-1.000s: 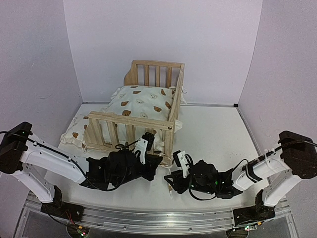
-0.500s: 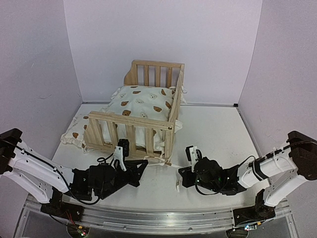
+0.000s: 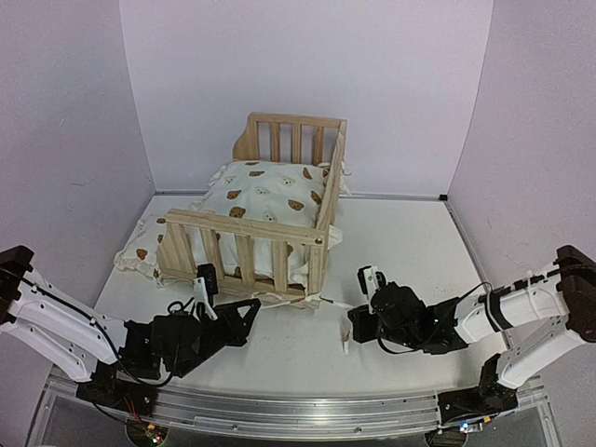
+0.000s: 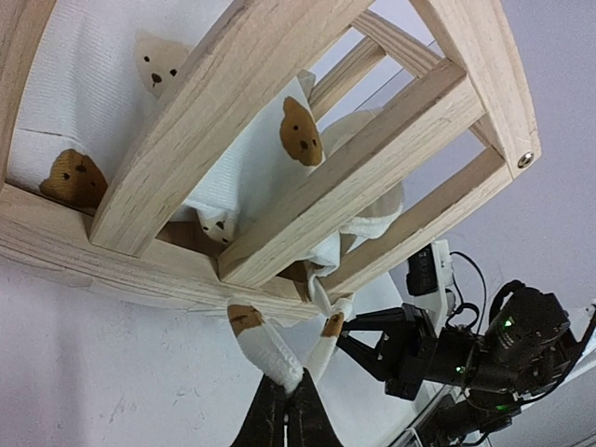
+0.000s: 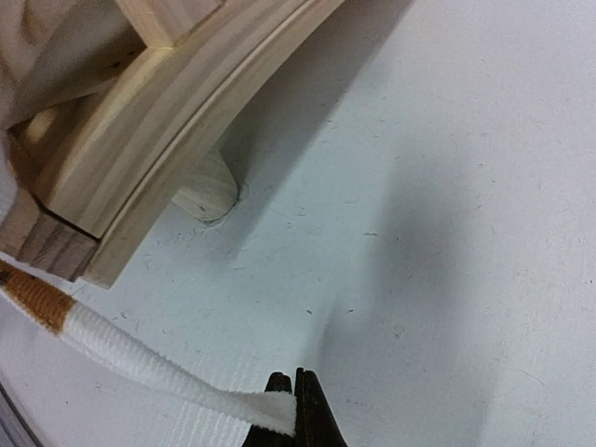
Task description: Set up the pet bed
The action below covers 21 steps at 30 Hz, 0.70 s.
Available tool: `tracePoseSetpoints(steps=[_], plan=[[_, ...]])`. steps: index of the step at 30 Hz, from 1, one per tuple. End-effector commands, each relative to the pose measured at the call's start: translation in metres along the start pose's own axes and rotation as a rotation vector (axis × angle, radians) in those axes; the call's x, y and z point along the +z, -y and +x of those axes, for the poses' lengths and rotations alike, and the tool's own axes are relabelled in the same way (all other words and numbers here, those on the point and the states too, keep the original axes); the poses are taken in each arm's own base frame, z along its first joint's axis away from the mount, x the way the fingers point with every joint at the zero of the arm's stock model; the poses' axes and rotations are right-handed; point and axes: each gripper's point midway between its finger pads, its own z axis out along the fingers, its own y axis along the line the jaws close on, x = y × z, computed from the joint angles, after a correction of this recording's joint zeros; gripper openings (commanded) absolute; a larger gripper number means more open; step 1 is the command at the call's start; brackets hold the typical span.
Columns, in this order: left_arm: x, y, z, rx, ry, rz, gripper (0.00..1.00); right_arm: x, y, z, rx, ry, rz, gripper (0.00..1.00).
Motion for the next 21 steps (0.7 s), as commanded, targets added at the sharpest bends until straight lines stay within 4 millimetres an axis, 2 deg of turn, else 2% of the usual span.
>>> tracePoseSetpoints(steps=[1, 3, 4, 7, 9, 12, 16, 21], plan=[[-0.003, -0.005, -0.009, -0.060, 0.025, -0.056, 0.00, -0.003, 0.012, -0.009, 0.034, -0.002, 0.044, 0.00], [0.000, -0.026, -0.004, -0.092, 0.013, -0.152, 0.00, -0.003, 0.018, -0.011, 0.039, 0.000, 0.059, 0.00], [0.009, -0.041, 0.008, -0.136, -0.054, -0.190, 0.00, -0.003, 0.027, -0.015, 0.010, -0.009, 0.088, 0.00], [0.021, -0.069, 0.029, -0.175, -0.150, -0.292, 0.00, -0.002, 0.036, -0.021, -0.041, -0.034, 0.128, 0.00], [0.022, -0.095, 0.031, -0.227, -0.163, -0.368, 0.00, -0.001, 0.043, -0.024, -0.047, -0.047, 0.142, 0.00], [0.016, -0.122, 0.025, -0.289, -0.131, -0.431, 0.00, 0.000, 0.073, -0.025, 0.053, -0.061, 0.179, 0.00], [0.002, -0.149, 0.025, -0.340, -0.095, -0.492, 0.00, 0.006, 0.112, -0.041, 0.223, 0.005, 0.159, 0.00], [-0.002, -0.155, 0.020, -0.329, -0.081, -0.508, 0.00, -0.001, 0.154, -0.065, 0.311, 0.093, 0.229, 0.00]])
